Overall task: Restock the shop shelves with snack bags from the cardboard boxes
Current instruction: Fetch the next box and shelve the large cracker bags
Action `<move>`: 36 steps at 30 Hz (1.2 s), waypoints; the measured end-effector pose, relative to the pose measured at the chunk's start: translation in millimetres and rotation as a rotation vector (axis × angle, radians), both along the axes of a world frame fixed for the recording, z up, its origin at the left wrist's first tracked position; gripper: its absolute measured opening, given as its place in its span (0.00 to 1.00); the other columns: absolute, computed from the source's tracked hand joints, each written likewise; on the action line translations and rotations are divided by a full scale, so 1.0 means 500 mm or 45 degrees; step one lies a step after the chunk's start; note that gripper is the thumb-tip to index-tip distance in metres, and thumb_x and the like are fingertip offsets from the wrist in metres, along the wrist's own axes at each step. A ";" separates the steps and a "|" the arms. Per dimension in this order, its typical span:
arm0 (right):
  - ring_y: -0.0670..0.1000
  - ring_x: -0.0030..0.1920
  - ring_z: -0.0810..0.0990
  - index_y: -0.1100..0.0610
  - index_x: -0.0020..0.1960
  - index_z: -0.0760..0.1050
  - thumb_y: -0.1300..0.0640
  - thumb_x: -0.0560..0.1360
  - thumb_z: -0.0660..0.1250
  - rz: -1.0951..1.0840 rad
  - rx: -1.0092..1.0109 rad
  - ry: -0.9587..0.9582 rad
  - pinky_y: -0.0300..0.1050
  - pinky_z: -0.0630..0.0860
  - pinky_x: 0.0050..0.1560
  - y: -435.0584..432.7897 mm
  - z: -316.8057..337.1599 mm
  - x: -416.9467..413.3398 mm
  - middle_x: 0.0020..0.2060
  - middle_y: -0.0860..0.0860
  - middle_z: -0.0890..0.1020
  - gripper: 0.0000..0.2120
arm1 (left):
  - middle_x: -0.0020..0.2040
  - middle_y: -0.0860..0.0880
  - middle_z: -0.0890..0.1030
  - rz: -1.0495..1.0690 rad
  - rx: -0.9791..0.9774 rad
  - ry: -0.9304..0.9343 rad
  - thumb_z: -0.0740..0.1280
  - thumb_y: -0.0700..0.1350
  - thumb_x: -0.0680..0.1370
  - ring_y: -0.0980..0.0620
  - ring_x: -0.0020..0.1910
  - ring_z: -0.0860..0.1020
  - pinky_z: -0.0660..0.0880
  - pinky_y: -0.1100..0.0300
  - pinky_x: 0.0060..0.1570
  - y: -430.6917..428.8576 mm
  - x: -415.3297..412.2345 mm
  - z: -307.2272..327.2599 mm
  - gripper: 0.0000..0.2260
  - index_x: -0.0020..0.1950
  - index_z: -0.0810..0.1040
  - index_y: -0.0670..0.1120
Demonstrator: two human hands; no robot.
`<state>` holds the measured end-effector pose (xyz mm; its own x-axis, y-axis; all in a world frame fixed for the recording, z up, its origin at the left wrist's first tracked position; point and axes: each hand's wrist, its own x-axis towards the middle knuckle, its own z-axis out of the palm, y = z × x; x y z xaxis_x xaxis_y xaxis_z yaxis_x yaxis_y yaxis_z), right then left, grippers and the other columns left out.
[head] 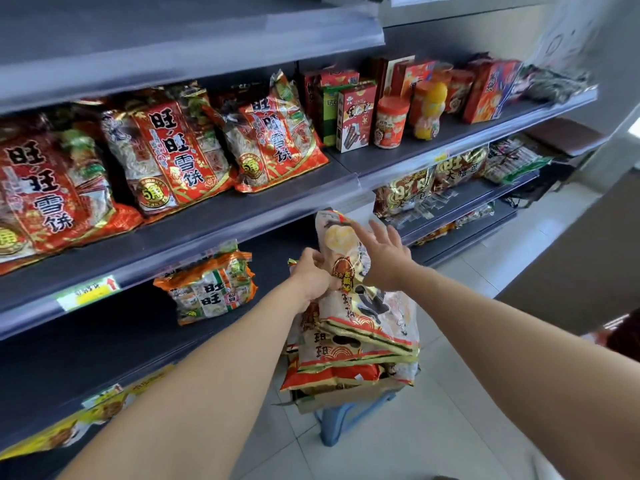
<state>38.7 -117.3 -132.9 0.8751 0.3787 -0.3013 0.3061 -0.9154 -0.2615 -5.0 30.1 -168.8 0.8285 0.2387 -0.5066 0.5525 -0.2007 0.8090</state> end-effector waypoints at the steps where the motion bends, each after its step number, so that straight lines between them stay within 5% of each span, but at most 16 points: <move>1: 0.59 0.76 0.36 0.40 0.76 0.35 0.63 0.73 0.67 0.076 -0.061 -0.027 0.62 0.46 0.73 0.001 0.022 0.007 0.77 0.49 0.38 0.49 | 0.57 0.45 0.76 -0.042 0.038 -0.044 0.74 0.36 0.68 0.45 0.55 0.76 0.77 0.51 0.54 0.002 0.001 0.020 0.23 0.57 0.70 0.50; 6: 0.60 0.75 0.31 0.40 0.77 0.39 0.46 0.68 0.74 0.378 -0.360 -0.129 0.64 0.39 0.72 0.013 0.133 0.035 0.77 0.48 0.36 0.52 | 0.52 0.42 0.77 -0.291 0.136 -0.215 0.70 0.28 0.70 0.47 0.48 0.76 0.75 0.53 0.47 0.021 0.006 0.166 0.22 0.58 0.71 0.45; 10: 0.59 0.77 0.42 0.45 0.76 0.55 0.38 0.66 0.72 0.573 -0.533 -0.171 0.67 0.37 0.72 0.033 0.210 0.036 0.76 0.47 0.56 0.44 | 0.51 0.42 0.76 -0.522 0.338 -0.255 0.70 0.28 0.71 0.52 0.38 0.75 0.72 0.62 0.35 0.022 -0.001 0.282 0.19 0.55 0.69 0.44; 14: 0.55 0.65 0.71 0.54 0.69 0.67 0.45 0.68 0.74 0.500 -0.214 -0.119 0.53 0.62 0.68 0.036 0.272 0.026 0.64 0.51 0.75 0.33 | 0.51 0.46 0.78 -0.591 0.654 -0.369 0.72 0.34 0.72 0.49 0.47 0.77 0.75 0.57 0.43 0.023 -0.013 0.373 0.20 0.62 0.72 0.43; 17: 0.53 0.51 0.73 0.59 0.61 0.73 0.51 0.69 0.75 0.396 0.092 -0.119 0.43 0.69 0.49 0.038 0.331 0.016 0.50 0.52 0.76 0.24 | 0.57 0.46 0.78 -0.429 0.948 -0.572 0.73 0.42 0.72 0.47 0.56 0.76 0.75 0.51 0.56 0.041 -0.026 0.433 0.19 0.61 0.75 0.46; 20: 0.51 0.41 0.74 0.57 0.44 0.73 0.56 0.71 0.73 0.335 0.331 -0.080 0.40 0.68 0.37 0.044 0.396 0.008 0.40 0.49 0.75 0.09 | 0.62 0.46 0.75 -0.089 1.092 -0.843 0.74 0.46 0.72 0.47 0.63 0.71 0.68 0.53 0.64 0.065 -0.054 0.494 0.23 0.64 0.74 0.45; 22: 0.48 0.37 0.75 0.54 0.39 0.72 0.58 0.71 0.73 0.290 0.534 -0.017 0.38 0.69 0.35 0.052 0.437 0.000 0.37 0.49 0.76 0.10 | 0.66 0.45 0.72 0.100 1.095 -0.975 0.75 0.46 0.70 0.46 0.67 0.67 0.64 0.54 0.66 0.079 -0.082 0.531 0.29 0.69 0.70 0.45; 25: 0.49 0.42 0.79 0.56 0.45 0.78 0.56 0.69 0.75 0.237 0.766 0.075 0.42 0.72 0.41 0.071 0.492 -0.013 0.41 0.50 0.81 0.08 | 0.73 0.45 0.63 0.304 1.117 -1.045 0.75 0.47 0.70 0.46 0.72 0.61 0.60 0.49 0.72 0.105 -0.123 0.574 0.37 0.74 0.60 0.44; 29: 0.54 0.44 0.84 0.54 0.50 0.77 0.55 0.69 0.75 0.121 1.180 0.307 0.49 0.80 0.44 0.108 0.555 -0.032 0.44 0.52 0.84 0.11 | 0.74 0.43 0.60 0.545 1.078 -0.817 0.75 0.52 0.69 0.43 0.72 0.61 0.61 0.49 0.71 0.151 -0.180 0.605 0.42 0.75 0.55 0.42; 32: 0.56 0.47 0.85 0.57 0.57 0.76 0.56 0.69 0.75 0.100 1.488 0.454 0.54 0.81 0.49 0.161 0.595 -0.050 0.48 0.54 0.85 0.18 | 0.76 0.42 0.55 0.741 0.806 -0.655 0.75 0.55 0.70 0.42 0.74 0.58 0.61 0.47 0.71 0.199 -0.226 0.617 0.47 0.77 0.49 0.42; 34: 0.56 0.47 0.85 0.59 0.59 0.76 0.58 0.68 0.76 0.103 1.663 0.518 0.55 0.81 0.50 0.214 0.619 -0.064 0.48 0.55 0.85 0.21 | 0.76 0.42 0.56 0.792 0.593 -0.609 0.74 0.56 0.70 0.42 0.74 0.60 0.62 0.47 0.71 0.239 -0.257 0.628 0.47 0.77 0.49 0.43; 36: 0.56 0.46 0.85 0.58 0.59 0.76 0.57 0.67 0.76 0.132 1.776 0.565 0.54 0.81 0.50 0.272 0.642 -0.086 0.48 0.54 0.85 0.22 | 0.73 0.43 0.66 0.762 0.459 -0.657 0.74 0.56 0.71 0.44 0.69 0.69 0.67 0.48 0.68 0.282 -0.286 0.643 0.40 0.75 0.58 0.43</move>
<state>-4.3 18.7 187.9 0.7616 0.6364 0.1226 0.0139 0.1731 -0.9848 -148.2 171.0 152.7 0.6179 0.7813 0.0881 0.2288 -0.2858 0.9305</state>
